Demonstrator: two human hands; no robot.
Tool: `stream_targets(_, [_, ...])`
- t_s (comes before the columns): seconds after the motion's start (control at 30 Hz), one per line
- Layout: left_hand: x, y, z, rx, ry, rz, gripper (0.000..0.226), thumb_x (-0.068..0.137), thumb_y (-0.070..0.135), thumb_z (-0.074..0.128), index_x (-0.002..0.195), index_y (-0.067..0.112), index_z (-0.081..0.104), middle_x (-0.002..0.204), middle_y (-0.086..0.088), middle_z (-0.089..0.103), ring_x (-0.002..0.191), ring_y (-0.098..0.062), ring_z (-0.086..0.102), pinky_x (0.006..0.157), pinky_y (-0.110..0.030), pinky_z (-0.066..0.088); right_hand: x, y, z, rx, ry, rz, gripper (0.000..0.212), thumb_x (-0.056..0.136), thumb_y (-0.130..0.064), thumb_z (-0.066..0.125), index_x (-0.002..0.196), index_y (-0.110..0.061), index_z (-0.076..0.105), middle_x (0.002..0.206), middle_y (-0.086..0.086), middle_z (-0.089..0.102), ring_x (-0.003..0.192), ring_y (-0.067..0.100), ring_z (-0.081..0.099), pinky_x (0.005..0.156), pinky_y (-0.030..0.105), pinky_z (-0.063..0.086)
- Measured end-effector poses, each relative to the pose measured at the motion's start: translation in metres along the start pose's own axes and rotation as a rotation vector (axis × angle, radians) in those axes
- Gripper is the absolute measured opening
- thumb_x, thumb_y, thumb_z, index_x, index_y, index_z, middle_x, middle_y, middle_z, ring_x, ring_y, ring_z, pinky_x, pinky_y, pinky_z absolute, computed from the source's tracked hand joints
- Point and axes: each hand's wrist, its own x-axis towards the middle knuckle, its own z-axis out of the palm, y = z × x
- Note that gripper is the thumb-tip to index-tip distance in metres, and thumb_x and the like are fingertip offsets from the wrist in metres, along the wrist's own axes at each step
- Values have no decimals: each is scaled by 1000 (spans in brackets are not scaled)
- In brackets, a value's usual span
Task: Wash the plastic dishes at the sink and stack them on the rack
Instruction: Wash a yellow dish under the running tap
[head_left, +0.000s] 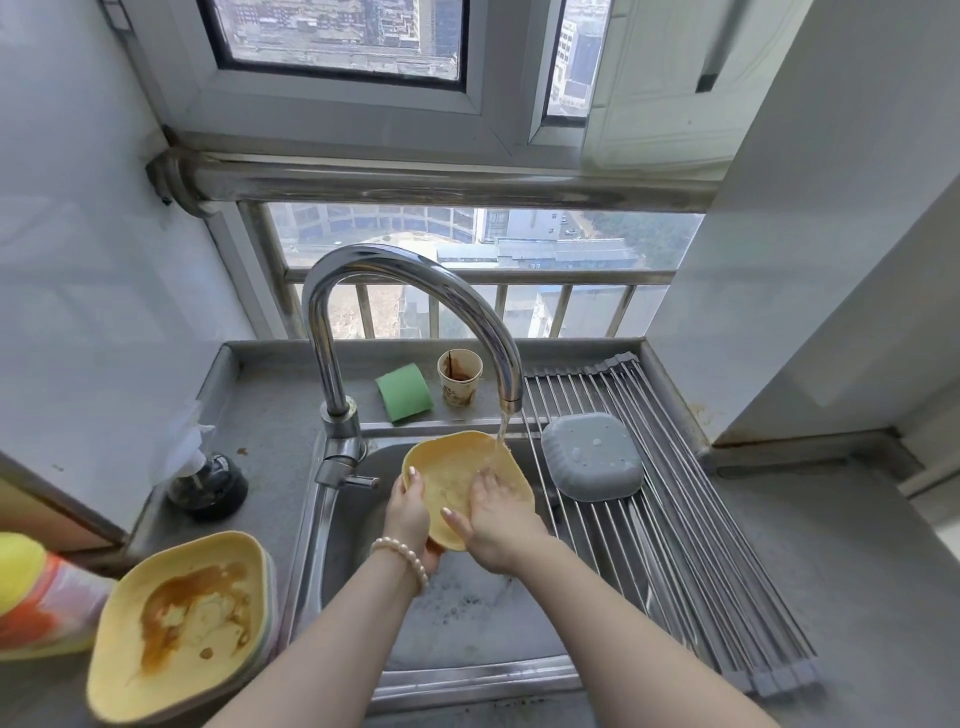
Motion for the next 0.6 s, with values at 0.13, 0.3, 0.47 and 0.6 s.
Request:
stream_targets(0.13, [6, 0, -4, -105, -72, -96, 37, 103, 36, 35, 130, 15, 47, 118, -16, 63, 106, -36, 62, 66, -39, 56, 8, -10, -7, -42, 43, -1, 78, 99, -54, 24, 151, -4, -7, 159, 14, -9, 147, 30, -3, 119, 41, -1])
stream_targets(0.3, [3, -4, -5, -196, -170, -198, 57, 98, 52, 32, 135, 12, 49, 125, -16, 61, 110, -33, 61, 80, -45, 51, 15, -20, -16, -96, 117, -141, 71, 101, -47, 28, 153, -9, -1, 160, 12, -7, 147, 27, -11, 117, 41, -7])
stream_targets(0.47, [-4, 2, 3, -335, -132, -166, 67, 87, 61, 48, 132, 11, 48, 130, -10, 57, 115, -32, 58, 90, -52, 47, 0, -19, -7, 31, 40, -400, 56, 102, -29, 24, 154, -24, 5, 161, 0, 6, 147, 17, -7, 118, 35, -12])
stream_targets(0.6, [18, 9, -14, -147, -76, -93, 80, 81, 69, 49, 135, 10, 45, 123, -24, 61, 106, -43, 63, 86, -58, 51, -19, -7, -2, 123, 14, -464, 52, 98, -31, 35, 150, -25, 30, 156, -9, 14, 146, 12, 2, 118, 32, 3])
